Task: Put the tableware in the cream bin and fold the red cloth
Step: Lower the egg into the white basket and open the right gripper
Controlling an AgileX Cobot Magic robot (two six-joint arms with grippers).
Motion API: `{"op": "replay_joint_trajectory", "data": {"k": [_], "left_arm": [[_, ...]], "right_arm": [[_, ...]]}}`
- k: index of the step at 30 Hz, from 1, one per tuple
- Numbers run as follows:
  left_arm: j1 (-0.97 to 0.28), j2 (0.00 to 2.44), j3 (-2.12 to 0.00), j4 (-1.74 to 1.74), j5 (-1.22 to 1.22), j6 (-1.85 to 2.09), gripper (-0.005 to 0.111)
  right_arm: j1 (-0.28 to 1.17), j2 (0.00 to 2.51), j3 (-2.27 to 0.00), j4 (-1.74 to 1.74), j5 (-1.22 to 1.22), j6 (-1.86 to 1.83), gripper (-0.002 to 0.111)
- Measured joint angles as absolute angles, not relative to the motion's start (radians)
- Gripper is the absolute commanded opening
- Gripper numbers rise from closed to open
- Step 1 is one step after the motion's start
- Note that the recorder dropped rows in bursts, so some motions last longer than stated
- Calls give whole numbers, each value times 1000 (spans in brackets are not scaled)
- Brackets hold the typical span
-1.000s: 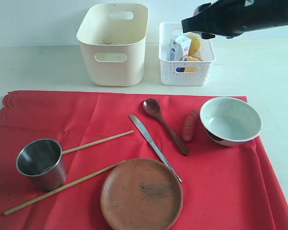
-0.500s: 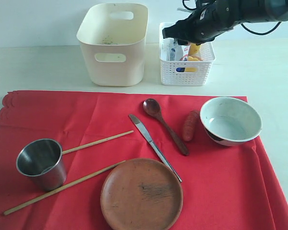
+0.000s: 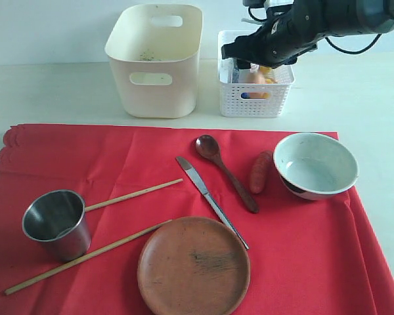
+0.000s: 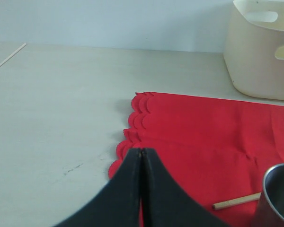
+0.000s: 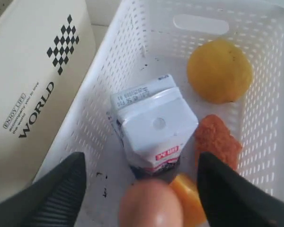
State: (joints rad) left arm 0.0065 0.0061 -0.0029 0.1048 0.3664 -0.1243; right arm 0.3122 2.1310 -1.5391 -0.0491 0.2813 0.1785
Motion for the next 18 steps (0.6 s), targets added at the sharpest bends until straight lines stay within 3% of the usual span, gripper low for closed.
{"op": "replay_joint_trajectory", "data": {"k": [4,18], "left_arm": [[7,6,-3,105,366,-124,0],[7,6,-3,105,366,-124,0]], "right_arm": [[312,2131,-1539,-40,299,180,86],[312,1959,-1539,-55,513,60,86]]}}
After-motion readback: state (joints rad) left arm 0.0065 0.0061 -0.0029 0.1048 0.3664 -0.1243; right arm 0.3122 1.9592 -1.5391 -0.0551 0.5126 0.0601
